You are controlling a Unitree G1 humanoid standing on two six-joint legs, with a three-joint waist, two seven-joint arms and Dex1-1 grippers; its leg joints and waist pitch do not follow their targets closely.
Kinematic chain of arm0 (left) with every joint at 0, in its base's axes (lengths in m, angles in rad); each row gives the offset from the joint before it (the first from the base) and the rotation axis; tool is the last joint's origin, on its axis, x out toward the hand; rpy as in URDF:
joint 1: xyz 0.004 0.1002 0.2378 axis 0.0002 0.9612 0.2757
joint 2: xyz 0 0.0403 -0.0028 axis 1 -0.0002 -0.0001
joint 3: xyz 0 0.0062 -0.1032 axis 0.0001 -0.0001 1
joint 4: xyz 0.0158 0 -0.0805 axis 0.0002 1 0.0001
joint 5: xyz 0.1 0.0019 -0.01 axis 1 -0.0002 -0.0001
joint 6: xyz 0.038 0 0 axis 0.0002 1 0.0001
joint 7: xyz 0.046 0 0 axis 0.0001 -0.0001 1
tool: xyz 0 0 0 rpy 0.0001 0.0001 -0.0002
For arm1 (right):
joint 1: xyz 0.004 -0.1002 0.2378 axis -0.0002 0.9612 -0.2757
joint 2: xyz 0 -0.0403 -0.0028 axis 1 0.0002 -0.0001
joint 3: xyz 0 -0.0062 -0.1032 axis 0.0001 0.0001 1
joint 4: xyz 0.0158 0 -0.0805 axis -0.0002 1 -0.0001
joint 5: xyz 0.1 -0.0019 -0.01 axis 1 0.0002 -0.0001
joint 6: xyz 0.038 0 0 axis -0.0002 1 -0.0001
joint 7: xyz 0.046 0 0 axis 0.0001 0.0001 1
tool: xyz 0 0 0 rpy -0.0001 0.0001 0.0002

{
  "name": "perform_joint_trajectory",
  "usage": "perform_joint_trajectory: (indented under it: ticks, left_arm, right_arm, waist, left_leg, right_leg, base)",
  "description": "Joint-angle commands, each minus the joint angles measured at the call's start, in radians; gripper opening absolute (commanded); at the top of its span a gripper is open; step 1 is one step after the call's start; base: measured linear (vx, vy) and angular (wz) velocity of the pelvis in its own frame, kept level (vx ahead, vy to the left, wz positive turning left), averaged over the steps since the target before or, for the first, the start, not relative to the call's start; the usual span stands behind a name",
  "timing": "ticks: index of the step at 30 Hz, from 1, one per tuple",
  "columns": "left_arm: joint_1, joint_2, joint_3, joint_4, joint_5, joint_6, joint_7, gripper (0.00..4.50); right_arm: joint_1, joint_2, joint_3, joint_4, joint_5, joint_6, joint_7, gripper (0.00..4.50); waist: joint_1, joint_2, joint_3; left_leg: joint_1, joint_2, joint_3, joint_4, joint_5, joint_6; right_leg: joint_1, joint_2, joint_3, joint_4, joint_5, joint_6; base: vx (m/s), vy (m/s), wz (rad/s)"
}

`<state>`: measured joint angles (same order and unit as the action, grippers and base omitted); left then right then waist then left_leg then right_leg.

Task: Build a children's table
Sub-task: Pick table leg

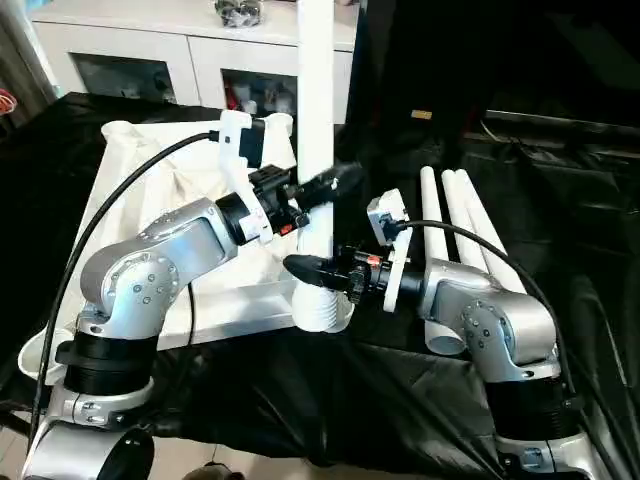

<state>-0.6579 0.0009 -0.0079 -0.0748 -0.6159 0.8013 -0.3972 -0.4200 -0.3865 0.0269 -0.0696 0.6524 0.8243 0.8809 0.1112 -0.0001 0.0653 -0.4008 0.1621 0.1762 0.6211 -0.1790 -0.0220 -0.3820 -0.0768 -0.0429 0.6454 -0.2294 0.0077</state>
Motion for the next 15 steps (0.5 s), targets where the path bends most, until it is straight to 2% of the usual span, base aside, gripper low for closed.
perform_joint_trajectory:
  ticks: [1, 3, 5, 8, 10, 13, 15]
  left_arm:
    - [0.0, 0.001, 0.022, -0.01, 0.0, -0.005, 0.024, 2.07]
    - [0.0, 0.003, 0.018, -0.013, 0.0, -0.007, 0.023, 1.95]
    - [-0.002, 0.004, 0.006, -0.021, -0.003, -0.009, 0.01, 1.89]
    - [-0.002, 0.011, -0.01, -0.029, 0.004, -0.013, -0.007, 1.85]
    - [0.003, 0.021, -0.03, -0.031, 0.017, -0.018, -0.023, 1.85]
    - [0.014, 0.031, -0.064, -0.043, 0.021, -0.025, -0.064, 1.85]
    - [0.013, 0.037, -0.076, -0.047, 0.024, -0.029, -0.077, 1.85]
  right_arm:
    - [0.01, -0.006, -0.007, -0.036, 0.007, -0.005, 0.003, 1.87]
    - [0.011, -0.01, -0.003, -0.039, 0.004, -0.01, 0.007, 1.87]
    - [0.009, -0.016, 0.004, -0.037, 0.001, -0.008, 0.011, 2.57]
    - [0.007, -0.016, 0.004, -0.033, 0.005, -0.007, 0.016, 2.66]
    - [-0.001, -0.02, 0.009, -0.022, -0.005, -0.01, 0.017, 2.91]
    - [-0.021, -0.05, 0.05, 0.008, -0.044, -0.014, 0.038, 3.05]
    - [-0.026, -0.06, 0.066, 0.015, -0.053, -0.013, 0.05, 3.05]
  waist:
    - [0.0, -0.016, -0.073]
    - [0.0, -0.016, -0.073]
    - [0.001, -0.014, -0.072]
    - [0.0, -0.015, -0.072]
    - [0.0, -0.014, -0.071]
    - [-0.001, -0.013, -0.072]
    - [-0.001, -0.016, -0.072]
  left_leg:
    - [0.023, 0.061, -0.022, -0.073, -0.092, 0.014]
    - [0.023, 0.061, -0.022, -0.074, -0.093, 0.014]
    - [0.024, 0.062, -0.022, -0.074, -0.095, 0.011]
    - [0.023, 0.062, -0.023, -0.074, -0.101, 0.011]
    - [0.024, 0.062, -0.023, -0.075, -0.106, 0.009]
    - [0.024, 0.063, -0.023, -0.076, -0.106, 0.002]
    - [0.025, 0.062, -0.022, -0.075, -0.102, 0.003]
  right_leg:
    - [0.044, -0.071, 0.042, -0.081, -0.059, -0.224]
    - [0.044, -0.071, 0.042, -0.082, -0.06, -0.222]
    - [0.043, -0.071, 0.042, -0.082, -0.059, -0.221]
    - [0.044, -0.072, 0.042, -0.082, -0.065, -0.219]
    - [0.042, -0.071, 0.043, -0.084, -0.075, -0.217]
    - [0.042, -0.07, 0.043, -0.083, -0.074, -0.212]
    - [0.043, -0.071, 0.043, -0.082, -0.065, -0.218]
  base:
    - [0.0, 0.0, 0.0]
    - [0.0, 0.0, 0.0]
    - [0.0, 0.0, 0.0]
    - [0.0, 0.0, 0.0]
    - [0.0, 0.0, 0.0]
    - [0.0, 0.0, 0.0]
    - [0.0, 0.0, 0.0]
